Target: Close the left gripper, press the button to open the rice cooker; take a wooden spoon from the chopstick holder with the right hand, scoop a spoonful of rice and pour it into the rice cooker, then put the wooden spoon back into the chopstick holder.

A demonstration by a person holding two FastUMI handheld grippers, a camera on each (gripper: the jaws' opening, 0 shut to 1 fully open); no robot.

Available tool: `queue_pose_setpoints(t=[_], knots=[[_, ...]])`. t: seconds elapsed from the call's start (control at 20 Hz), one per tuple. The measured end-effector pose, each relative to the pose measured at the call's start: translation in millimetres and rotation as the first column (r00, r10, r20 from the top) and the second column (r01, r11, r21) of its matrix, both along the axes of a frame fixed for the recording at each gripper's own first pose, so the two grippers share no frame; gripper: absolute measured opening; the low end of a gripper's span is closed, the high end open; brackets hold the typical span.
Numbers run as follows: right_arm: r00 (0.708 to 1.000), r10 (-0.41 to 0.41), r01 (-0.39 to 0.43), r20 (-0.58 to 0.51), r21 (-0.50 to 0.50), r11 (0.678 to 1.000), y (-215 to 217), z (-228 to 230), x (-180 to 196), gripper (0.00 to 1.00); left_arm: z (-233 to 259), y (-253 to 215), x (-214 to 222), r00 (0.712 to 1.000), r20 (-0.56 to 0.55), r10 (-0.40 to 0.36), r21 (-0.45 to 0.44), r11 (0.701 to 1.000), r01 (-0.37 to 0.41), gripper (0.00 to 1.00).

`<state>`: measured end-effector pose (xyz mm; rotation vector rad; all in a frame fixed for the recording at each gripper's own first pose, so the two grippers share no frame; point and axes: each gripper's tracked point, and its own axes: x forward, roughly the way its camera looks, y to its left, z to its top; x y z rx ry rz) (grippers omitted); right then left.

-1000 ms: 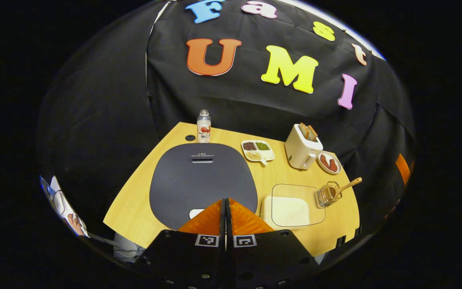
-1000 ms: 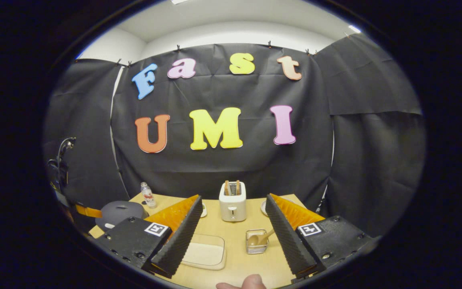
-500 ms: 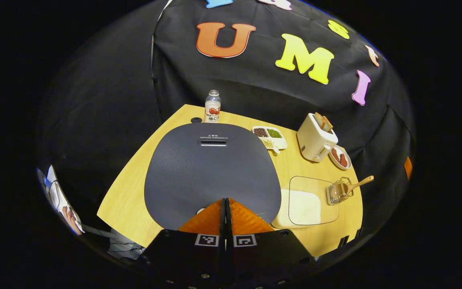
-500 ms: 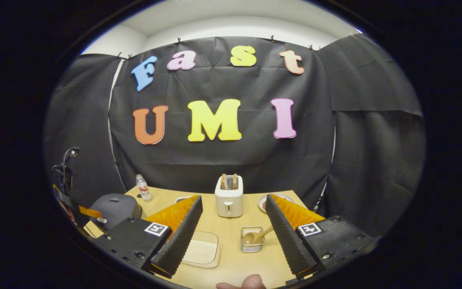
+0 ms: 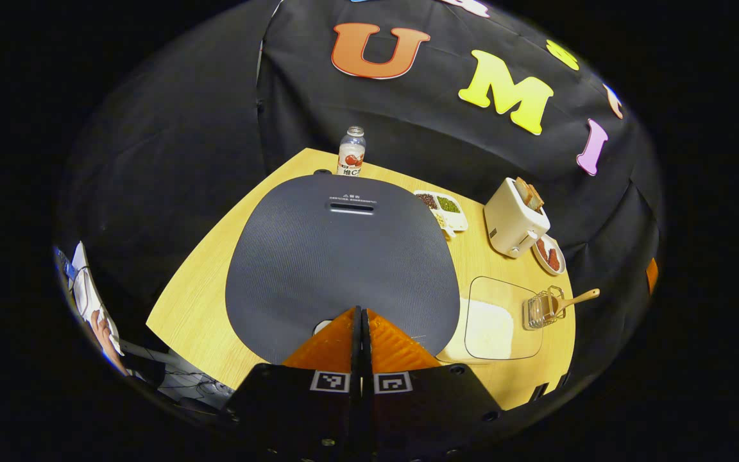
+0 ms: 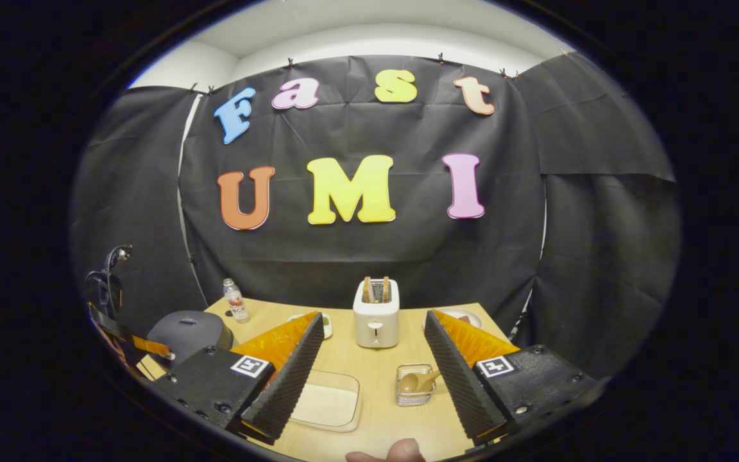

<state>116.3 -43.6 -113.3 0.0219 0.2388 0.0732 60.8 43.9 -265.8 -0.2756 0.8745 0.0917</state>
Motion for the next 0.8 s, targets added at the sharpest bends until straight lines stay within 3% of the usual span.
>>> queue_pose_setpoints(t=[0.3, 0.45, 0.8], knots=[[0.999, 0.035, -0.035, 0.012, 0.013, 0.999, 14, 7, 2, 0.99, 10, 3, 5, 0.997, 0.078, -0.001, 0.037, 0.999, -0.001, 0.01], [0.999, 0.039, -0.039, 0.037, -0.004, 0.999, 9, 18, 1, 0.99, 39, 5, 5, 0.988, 0.157, 0.007, 0.064, 0.998, -0.017, 0.00], [0.997, 0.031, -0.031, 0.077, 0.003, 1.000, 0, 37, -5, 1.00, 160, 15, 41, 0.878, 0.479, 0.021, 0.125, 0.988, -0.092, 0.00]])
